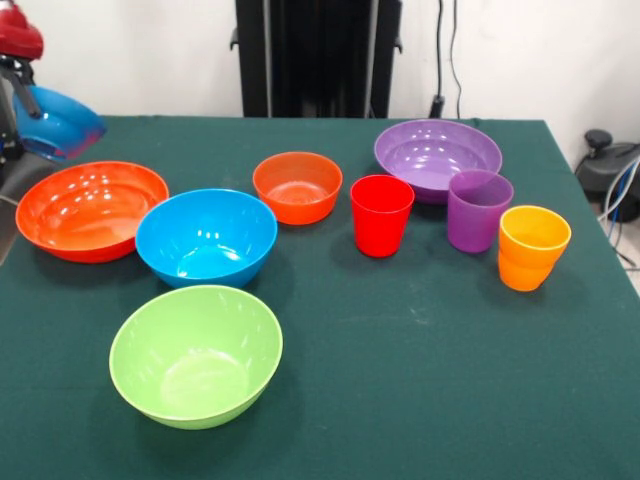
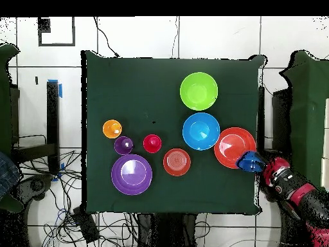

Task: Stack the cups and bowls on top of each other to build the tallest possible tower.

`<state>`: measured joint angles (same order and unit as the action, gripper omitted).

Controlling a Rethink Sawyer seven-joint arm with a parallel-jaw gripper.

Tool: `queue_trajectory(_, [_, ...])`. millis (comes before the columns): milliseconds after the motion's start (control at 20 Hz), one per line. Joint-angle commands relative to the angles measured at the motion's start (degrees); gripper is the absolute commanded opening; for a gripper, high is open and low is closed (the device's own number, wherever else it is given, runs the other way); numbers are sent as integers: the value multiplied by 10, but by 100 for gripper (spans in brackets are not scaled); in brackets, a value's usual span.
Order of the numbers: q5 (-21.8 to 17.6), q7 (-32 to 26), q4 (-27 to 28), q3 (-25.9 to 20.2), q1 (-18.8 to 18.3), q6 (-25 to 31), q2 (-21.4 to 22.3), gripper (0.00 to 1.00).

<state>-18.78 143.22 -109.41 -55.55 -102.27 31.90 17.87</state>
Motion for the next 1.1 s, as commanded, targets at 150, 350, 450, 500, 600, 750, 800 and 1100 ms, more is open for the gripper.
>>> queue_trajectory(150, [78,-17,54,-12,70,58,21,0])
queue_trajectory(350, [115,14,51,-20,88,42,37,0])
queue_trajectory(450, [129,18,53,-22,92,31,36,0])
queue_trajectory(500, [136,19,54,-25,94,25,33,0])
queue_trajectory(600, [146,16,54,-25,95,16,29,0])
queue_trajectory(750, [155,14,56,-17,96,1,23,0])
queue_trajectory(800, [159,13,62,-14,104,1,23,0])
queue_trajectory(1100, [169,0,106,-3,137,-6,4,0])
